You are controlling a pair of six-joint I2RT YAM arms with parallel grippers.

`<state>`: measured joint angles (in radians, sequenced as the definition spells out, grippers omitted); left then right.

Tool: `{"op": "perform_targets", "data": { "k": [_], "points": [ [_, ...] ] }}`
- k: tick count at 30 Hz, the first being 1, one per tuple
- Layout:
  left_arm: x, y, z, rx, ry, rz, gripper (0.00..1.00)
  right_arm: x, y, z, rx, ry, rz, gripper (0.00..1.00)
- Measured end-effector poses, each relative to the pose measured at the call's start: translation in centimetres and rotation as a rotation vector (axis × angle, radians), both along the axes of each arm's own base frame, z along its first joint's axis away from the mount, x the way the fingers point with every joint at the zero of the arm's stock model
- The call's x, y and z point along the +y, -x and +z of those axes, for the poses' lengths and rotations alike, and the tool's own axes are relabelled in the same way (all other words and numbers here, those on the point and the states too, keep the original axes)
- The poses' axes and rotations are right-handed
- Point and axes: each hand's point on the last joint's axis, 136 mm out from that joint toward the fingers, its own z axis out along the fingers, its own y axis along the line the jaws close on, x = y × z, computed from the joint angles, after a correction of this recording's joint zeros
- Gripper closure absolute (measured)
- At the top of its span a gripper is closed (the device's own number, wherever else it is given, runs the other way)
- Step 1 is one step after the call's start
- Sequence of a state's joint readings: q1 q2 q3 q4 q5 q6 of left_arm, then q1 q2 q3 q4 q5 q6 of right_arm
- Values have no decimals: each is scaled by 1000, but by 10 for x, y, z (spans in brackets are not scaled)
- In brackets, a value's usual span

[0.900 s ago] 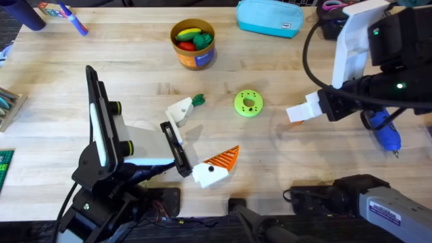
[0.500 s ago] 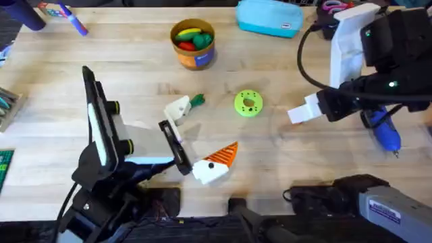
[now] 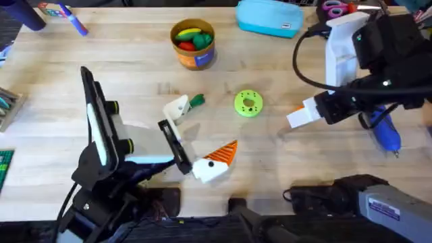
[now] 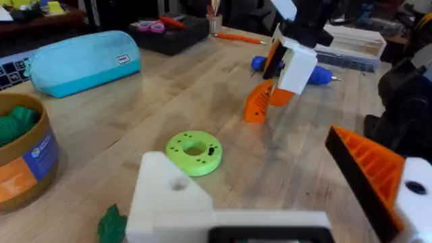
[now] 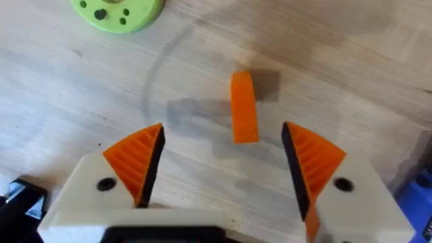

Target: Pick up the gripper from the table and insert it into the empty holder that is missing its gripper. Then pick up a screw, insert it into the mounting hole, and use the screwdriver to tighten it. Finally, clean up the table by picking up the vegetable and placing it into the bucket.

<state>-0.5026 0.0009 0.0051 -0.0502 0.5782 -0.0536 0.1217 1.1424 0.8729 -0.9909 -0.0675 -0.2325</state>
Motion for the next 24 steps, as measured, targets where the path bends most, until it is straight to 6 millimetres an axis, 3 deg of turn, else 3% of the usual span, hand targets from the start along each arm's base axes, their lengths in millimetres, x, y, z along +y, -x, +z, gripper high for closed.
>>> {"op": "perform_targets", "data": {
  "k": [2, 9, 15, 18, 24],
  "points": [
    [0, 0, 0, 0, 0, 2, 11, -1, -1, -5, 20, 7, -2, 27],
    [0, -1, 0, 0, 0, 4, 11, -3, -5, -19, 72, 28, -2, 321],
    [1, -1, 0, 0, 0, 7, 11, -4, -6, -19, 70, 32, -2, 458],
    [1, -1, 0, 0, 0, 7, 11, -4, -7, -19, 66, 33, -2, 473],
    [1, -1, 0, 0, 0, 7, 11, -4, -9, -18, 56, 36, 7, 633]
  ]
}}
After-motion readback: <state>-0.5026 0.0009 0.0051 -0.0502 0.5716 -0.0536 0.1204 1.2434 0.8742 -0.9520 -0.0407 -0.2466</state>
